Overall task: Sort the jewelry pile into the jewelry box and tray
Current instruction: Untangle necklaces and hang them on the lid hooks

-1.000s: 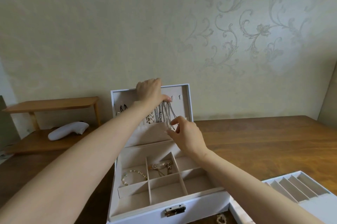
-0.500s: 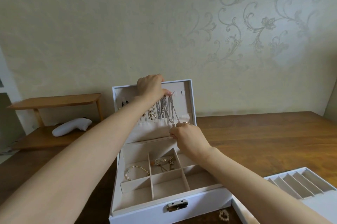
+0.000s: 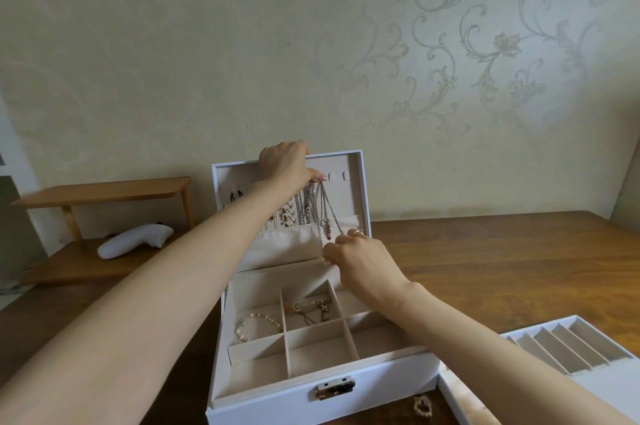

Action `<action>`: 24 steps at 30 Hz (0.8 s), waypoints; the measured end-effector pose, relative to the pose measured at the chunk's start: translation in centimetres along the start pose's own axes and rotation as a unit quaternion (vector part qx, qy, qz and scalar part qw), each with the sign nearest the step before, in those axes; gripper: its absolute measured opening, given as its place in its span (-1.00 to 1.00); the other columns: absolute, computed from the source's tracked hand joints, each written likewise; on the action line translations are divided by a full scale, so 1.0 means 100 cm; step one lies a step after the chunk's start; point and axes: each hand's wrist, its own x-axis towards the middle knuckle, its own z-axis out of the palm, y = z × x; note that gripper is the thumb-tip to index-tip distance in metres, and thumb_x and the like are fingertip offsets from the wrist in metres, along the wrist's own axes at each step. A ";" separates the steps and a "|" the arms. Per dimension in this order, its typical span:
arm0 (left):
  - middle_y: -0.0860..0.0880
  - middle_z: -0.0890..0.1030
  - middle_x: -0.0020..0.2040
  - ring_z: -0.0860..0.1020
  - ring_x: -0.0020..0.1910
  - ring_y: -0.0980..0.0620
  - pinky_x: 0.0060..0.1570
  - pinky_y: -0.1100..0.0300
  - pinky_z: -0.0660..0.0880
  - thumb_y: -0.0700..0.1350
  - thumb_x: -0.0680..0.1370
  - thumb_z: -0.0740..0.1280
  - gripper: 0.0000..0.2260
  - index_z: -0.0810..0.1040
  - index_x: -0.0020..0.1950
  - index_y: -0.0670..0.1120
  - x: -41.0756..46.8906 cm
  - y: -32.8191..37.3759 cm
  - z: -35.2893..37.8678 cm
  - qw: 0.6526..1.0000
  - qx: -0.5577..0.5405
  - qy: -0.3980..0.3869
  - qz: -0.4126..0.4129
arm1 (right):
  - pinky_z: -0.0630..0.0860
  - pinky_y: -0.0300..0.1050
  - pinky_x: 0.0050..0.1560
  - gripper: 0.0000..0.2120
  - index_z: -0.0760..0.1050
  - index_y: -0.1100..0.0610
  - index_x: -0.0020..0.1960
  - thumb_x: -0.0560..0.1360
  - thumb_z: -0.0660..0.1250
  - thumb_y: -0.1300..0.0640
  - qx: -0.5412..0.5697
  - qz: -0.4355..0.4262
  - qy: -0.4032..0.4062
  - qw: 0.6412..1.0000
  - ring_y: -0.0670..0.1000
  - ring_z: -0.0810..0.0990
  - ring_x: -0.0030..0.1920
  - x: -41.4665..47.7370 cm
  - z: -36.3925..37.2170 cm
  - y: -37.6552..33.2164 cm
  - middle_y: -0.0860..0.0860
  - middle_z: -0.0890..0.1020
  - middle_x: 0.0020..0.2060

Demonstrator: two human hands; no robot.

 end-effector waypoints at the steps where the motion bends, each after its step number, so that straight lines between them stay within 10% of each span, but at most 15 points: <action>1: -0.06 0.60 0.12 0.51 0.13 -0.09 -0.08 0.14 0.28 0.20 0.38 0.44 -0.52 0.51 0.16 -0.06 0.000 0.000 0.000 1.000 0.000 0.000 0.000 | 0.27 -0.08 -0.40 -0.70 0.56 0.21 -0.14 0.24 0.17 0.40 -0.009 -0.004 -0.001 1.000 0.21 0.51 -0.18 -0.001 0.001 0.001 0.17 0.59 -0.28; 18: -0.06 0.59 0.13 0.51 0.13 -0.09 -0.08 0.15 0.26 0.19 0.39 0.44 -0.53 0.50 0.16 -0.06 -0.001 0.001 -0.002 1.000 -0.009 -0.008 -0.002 | 0.42 0.07 -0.27 -0.88 0.56 0.24 -0.11 0.51 0.24 0.32 0.105 0.050 -0.046 0.992 0.26 0.51 -0.26 0.007 0.004 -0.008 0.25 0.59 -0.31; 24: -0.05 0.59 0.14 0.51 0.13 -0.08 -0.09 0.15 0.27 0.19 0.39 0.44 -0.52 0.49 0.19 -0.05 -0.002 0.000 -0.001 1.000 -0.007 -0.002 0.006 | 0.56 -0.01 -0.25 -0.90 0.37 0.10 0.04 0.62 0.12 0.11 0.327 0.245 0.035 0.912 -0.06 0.54 -0.52 0.015 0.000 -0.007 0.11 0.62 -0.50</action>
